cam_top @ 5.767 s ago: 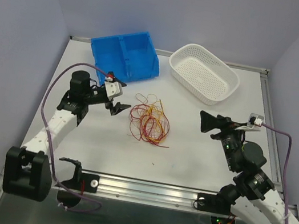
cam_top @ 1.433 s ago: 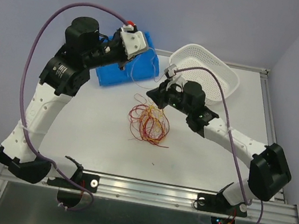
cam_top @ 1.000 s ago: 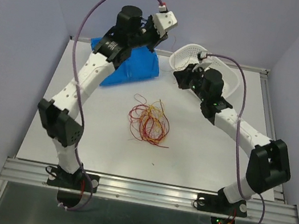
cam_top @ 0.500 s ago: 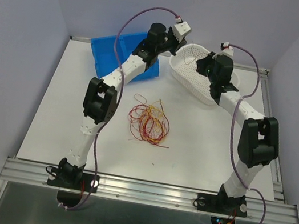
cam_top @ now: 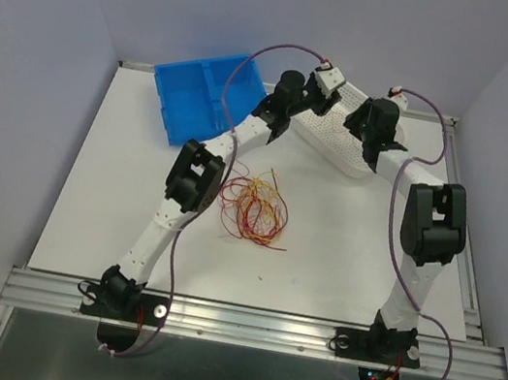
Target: Untangle the cables
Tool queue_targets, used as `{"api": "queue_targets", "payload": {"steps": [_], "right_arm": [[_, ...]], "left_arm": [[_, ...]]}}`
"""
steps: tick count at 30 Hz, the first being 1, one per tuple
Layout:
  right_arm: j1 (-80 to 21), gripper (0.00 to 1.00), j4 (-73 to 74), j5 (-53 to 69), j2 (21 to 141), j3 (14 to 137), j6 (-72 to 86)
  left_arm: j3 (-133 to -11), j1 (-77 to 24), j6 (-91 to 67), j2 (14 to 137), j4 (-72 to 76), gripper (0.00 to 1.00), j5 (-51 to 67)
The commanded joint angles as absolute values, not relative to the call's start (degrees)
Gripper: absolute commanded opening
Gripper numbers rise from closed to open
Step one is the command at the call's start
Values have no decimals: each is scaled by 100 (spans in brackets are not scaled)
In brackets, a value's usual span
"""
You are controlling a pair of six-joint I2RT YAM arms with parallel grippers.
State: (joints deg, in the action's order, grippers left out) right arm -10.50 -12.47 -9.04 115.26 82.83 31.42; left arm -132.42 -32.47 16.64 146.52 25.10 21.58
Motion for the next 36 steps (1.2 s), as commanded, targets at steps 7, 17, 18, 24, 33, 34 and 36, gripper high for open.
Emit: {"api": "queue_targets", "payload": {"steps": [7,17,18,24,33,34,36], "right_arm": [[-1028,61,332,-1942,11347,9562,3120],[-1239,64,632,-124,10363,9027,2743],[-1413,66,694,-88,10275,8922,2707],[-2188,70,1151,619,9581,8236,2575],[-2847,66,1186,835,9420,7198,2373],[-2900,66,1178,818,9491,7181,2373],[-3066,66,1186,695,9711,7189,2382]], "left_arm": [[-12675,-3182,2048,13598,2628,64,1714],[-11049,-2751,2934,11463,741,75,2935],[-10735,-2725,3049,11104,242,79,3049],[-8760,-2514,4017,9777,-599,83,3666],[-6384,-2443,3350,8149,-27,82,3305],[-6259,-2443,3131,7930,26,82,3148],[-5909,-2443,2980,7744,315,82,2998]]}}
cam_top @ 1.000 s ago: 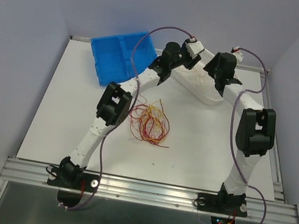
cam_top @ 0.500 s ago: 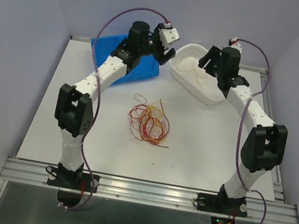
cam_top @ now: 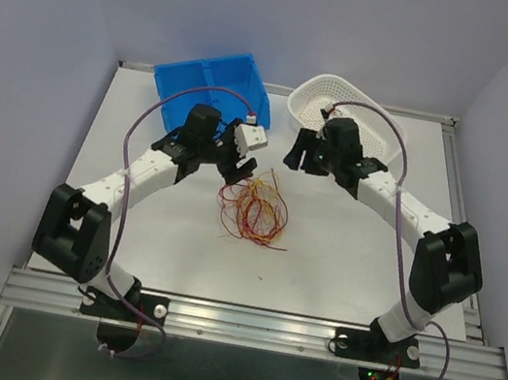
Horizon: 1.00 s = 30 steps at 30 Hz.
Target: Untangle the cables
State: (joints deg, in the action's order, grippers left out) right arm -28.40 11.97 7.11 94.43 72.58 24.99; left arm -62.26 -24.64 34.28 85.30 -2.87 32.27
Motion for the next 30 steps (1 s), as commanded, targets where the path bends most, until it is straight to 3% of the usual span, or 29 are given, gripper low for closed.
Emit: {"api": "queue_targets", "payload": {"steps": [1,16,19,21,22,30], "right_arm": [[-3102,66,1195,468,9773,7198,2391],[-3243,57,1099,492,10740,7515,2496],[-3243,39,1064,632,10898,7629,2522],[-3252,5,994,886,10864,7655,2479],[-3261,0,950,940,10785,7655,2452],[-3717,1,606,1353,8712,7216,2162]], "left_arm": [[-5793,-2443,2919,7665,412,82,2962],[-5194,-2443,2777,7884,1116,77,2522],[-5177,-2443,2786,7910,1160,77,2505],[-5185,-2443,2777,7954,1160,77,2514],[-5194,-2435,2786,7972,1160,77,2488],[-5098,-2435,2716,7744,1256,77,2496]]}}
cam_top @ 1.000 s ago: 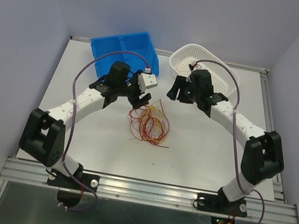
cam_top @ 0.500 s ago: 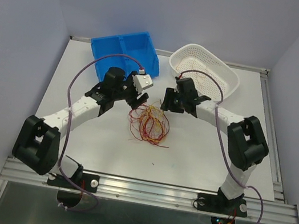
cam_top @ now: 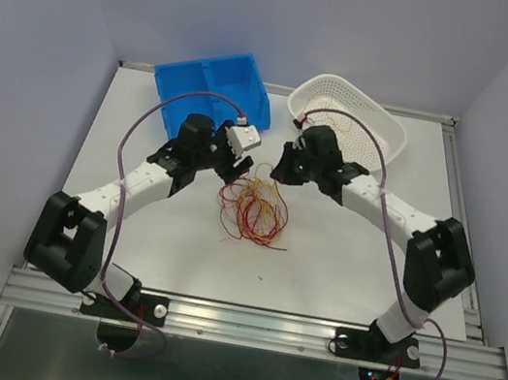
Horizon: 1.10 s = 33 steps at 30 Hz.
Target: Untangle the cables
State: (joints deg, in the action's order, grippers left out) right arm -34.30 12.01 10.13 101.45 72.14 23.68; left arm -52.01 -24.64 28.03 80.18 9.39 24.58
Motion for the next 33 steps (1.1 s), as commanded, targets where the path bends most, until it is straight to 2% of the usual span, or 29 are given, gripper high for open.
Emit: {"api": "queue_targets", "payload": {"steps": [1,7,15,23,29,33], "right_arm": [[-3761,1,615,1458,8501,7198,2145],[-3920,1,843,1573,7384,7418,2153],[-3929,1,1142,1564,7277,8198,2206],[-3929,1,1599,1679,7593,9307,2338],[-3929,1,1714,1670,7734,9807,2408],[-3929,0,1784,1731,7910,10220,2470]], "left_arm": [[-5063,-2435,2690,7682,1292,77,2505],[-4896,-2347,2496,7059,1397,79,2627],[-4597,-1837,2198,6460,1792,84,4217],[-4632,-1626,2004,7214,2215,86,5736],[-4623,-1670,2170,7383,2390,86,6247],[-4667,-1933,2197,7646,2399,87,6012]]}}
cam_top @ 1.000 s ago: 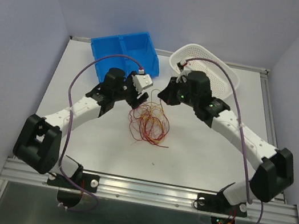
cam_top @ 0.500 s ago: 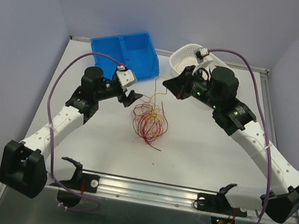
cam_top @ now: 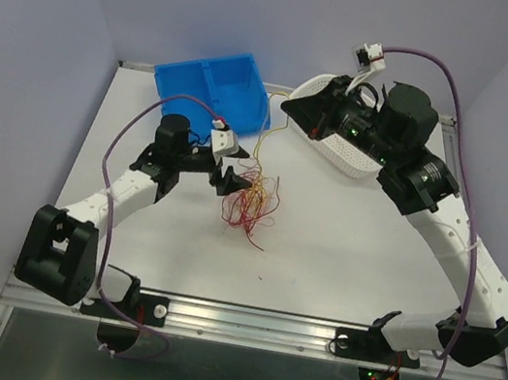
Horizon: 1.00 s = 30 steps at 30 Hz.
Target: Untangle the cables
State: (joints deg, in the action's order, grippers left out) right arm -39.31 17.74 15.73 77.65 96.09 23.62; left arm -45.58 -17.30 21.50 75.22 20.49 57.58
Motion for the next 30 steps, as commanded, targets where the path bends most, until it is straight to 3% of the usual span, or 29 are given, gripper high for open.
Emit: {"api": "queue_targets", "payload": {"steps": [1,10,18,27,30], "right_arm": [[-3929,1,1802,1758,7997,10300,2487],[-3929,1,1819,1661,8402,11468,2602],[-3929,0,1688,687,8841,13146,2584],[-3929,1,923,35,9158,14000,2584],[-3929,1,757,26,9001,13739,2567]], "left_arm": [[-4737,-1960,2189,7733,2399,87,6003],[-4896,-2347,2303,8393,2400,86,5634],[-4860,-2522,2435,8841,2382,86,5074],[-4966,-2646,2461,8940,2259,85,4641],[-4852,-2602,2417,8554,2320,84,4536]]}}
